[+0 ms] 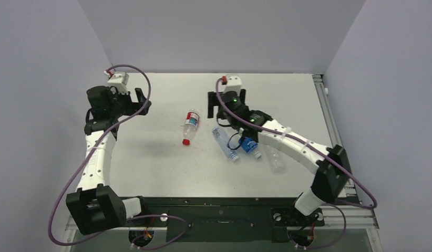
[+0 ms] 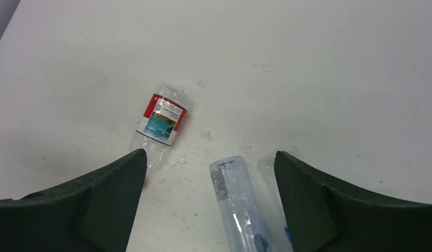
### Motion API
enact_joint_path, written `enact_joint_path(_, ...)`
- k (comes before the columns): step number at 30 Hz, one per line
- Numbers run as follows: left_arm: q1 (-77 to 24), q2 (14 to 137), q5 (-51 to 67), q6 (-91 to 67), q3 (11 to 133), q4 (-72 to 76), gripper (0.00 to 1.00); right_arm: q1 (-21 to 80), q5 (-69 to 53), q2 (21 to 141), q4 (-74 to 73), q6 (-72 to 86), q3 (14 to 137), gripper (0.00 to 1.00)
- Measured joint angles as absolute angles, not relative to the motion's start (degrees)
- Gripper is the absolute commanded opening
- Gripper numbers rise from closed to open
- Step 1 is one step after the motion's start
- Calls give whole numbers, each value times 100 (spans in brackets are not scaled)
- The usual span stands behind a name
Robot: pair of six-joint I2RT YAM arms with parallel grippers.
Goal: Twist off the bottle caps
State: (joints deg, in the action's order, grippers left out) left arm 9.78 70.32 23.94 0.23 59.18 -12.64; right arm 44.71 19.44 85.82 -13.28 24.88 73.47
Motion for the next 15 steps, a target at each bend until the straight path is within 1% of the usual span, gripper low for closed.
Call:
enact_joint_path(3,1413,7135,2818,-123,6447,-1813,97,5004,2268,9636,-1743,2532,8385,86)
enact_joint_path(8,1999,7223,3286,-226,6748,-2364,97,5640,2451,11135,-2163,2644,9771,86)
enact_joint_path(15,2084,7210,3334,-3,6751,-3030,97,5780,2386,12525,-2676,2788,10956,86)
